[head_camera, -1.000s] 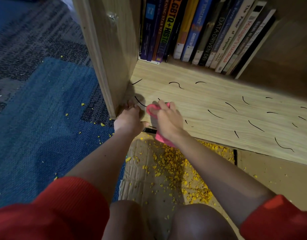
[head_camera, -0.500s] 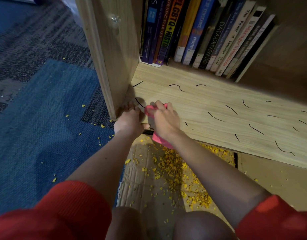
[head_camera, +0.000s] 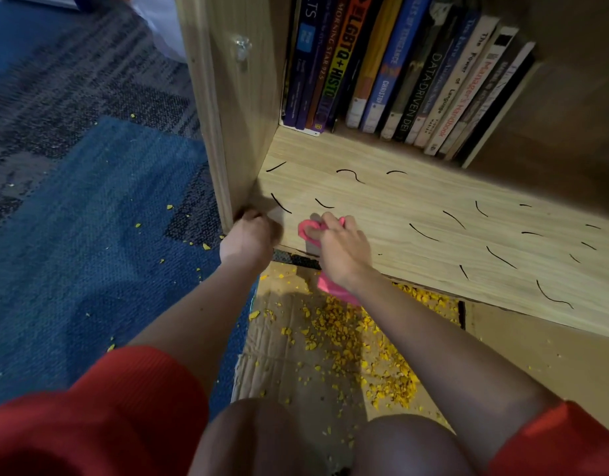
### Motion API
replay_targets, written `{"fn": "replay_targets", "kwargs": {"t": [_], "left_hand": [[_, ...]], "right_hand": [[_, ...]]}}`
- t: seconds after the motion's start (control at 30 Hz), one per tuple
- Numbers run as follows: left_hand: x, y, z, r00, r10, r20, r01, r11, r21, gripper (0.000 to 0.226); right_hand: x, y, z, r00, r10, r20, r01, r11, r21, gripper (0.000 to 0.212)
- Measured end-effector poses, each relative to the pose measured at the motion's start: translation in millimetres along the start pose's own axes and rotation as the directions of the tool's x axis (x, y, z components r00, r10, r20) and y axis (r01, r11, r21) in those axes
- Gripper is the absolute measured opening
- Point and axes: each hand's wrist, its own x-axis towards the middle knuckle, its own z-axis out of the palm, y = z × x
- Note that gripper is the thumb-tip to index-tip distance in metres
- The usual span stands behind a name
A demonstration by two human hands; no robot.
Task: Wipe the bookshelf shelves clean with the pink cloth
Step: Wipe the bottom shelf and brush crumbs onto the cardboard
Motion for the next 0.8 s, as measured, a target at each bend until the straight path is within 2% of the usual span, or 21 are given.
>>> {"fn": "replay_targets", "kwargs": {"t": [0.2, 0.37, 0.57, 0.7, 0.8], "left_hand": [[4.6, -4.5, 0.5, 1.0, 0.004, -0.014, -0.005, 0.999, -0.036, 0.031], [5.3, -2.2, -2.9, 1.0, -0.022, 0.017, 0.023, 0.999, -0.033, 0.04], [4.0, 1.0, -5.2, 0.999, -0.039, 0.023, 0.04, 0.999, -0.019, 0.041], [4.7, 2.1, -7.7, 0.997, -0.064, 0.032, 0.065, 0.998, -0.024, 0.041], [6.6, 0.3, -6.7, 0.997, -0.072, 0.026, 0.073, 0.997, -0.034, 0.043]], "right_hand": [[45.6, -19.5, -8.2, 0.999, -0.029, -0.035, 0.031, 0.998, 0.055, 0.037], [23.1, -9.4, -9.2, 0.986, -0.162, 0.043, 0.162, 0.987, 0.0, 0.047], [44.5, -23.1, -14.9, 0.999, -0.044, -0.005, 0.044, 0.999, 0.027, 0.036], [20.4, -18.3, -6.0, 0.989, -0.144, 0.017, 0.144, 0.989, 0.023, 0.052], [37.0, -12.2, -14.8, 0.999, -0.046, -0.013, 0.047, 0.999, 0.024, 0.044]]}}
